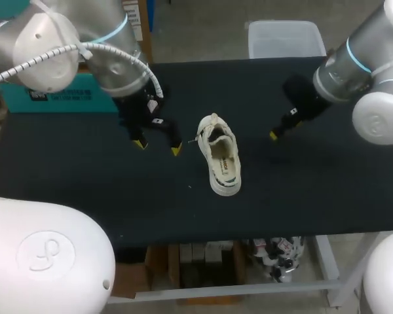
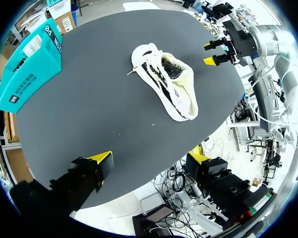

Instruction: Open the shoe tongue, take the insole out of the shoe, put the insole back into the shoe, and pack the shoe into the shoebox

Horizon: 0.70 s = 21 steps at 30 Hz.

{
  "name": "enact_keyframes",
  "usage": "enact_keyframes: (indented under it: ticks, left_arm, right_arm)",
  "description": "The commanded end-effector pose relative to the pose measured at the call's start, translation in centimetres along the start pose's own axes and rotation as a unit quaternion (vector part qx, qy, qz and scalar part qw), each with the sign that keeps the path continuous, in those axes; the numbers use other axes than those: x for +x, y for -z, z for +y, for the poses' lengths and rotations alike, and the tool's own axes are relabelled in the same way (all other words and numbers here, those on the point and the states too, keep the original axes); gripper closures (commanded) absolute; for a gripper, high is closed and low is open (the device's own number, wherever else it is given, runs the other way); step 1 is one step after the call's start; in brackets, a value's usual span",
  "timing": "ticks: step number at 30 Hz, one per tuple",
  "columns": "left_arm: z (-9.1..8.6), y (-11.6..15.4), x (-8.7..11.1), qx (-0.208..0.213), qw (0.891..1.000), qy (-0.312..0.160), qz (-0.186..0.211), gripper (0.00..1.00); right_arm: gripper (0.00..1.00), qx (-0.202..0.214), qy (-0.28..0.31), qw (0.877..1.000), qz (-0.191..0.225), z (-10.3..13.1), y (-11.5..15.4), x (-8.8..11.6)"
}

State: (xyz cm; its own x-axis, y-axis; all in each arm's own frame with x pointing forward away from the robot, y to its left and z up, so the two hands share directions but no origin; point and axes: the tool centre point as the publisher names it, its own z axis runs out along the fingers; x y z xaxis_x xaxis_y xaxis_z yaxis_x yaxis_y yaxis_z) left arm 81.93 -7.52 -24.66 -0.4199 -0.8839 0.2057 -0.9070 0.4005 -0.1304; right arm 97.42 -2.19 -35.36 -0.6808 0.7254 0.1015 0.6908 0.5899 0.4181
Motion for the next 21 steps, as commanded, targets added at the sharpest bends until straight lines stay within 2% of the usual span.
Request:
enact_keyframes:
  ticks: [1,7,11,12,16,21]
  left_arm:
    - [-1.9,-1.9,0.7,-0.022,1.0,0.0,0.001,0.0]
    - [-2.9,-3.6,1.9,-0.031,1.0,-0.001,-0.004,0.0]
    - [-3.2,-4.7,2.8,-0.033,0.999,-0.003,-0.011,0.0]
    - [-3.3,-5.0,3.1,-0.032,0.999,-0.001,-0.019,0.0]
    - [-3.9,-6.4,4.0,-0.03,0.999,0.003,-0.024,0.0]
    - [-4.7,-8.2,4.2,-0.014,0.999,0.035,-0.032,0.0]
  right_arm:
    - [0.0,0.019,0.018,1.0,-0.012,0.6,0.0,-0.4]
    - [0.0,0.058,0.077,0.995,-0.032,1.5,0.1,-1.2]
    - [0.0,0.073,0.122,0.99,-0.023,2.0,-0.3,-1.7]
    - [0.0,0.083,0.115,0.99,-0.017,2.1,-0.4,-2.1]
    - [0.0,0.083,0.115,0.99,-0.017,2.1,-0.4,-2.1]
    - [0.0,0.083,0.115,0.99,-0.017,2.1,-0.4,-2.1]
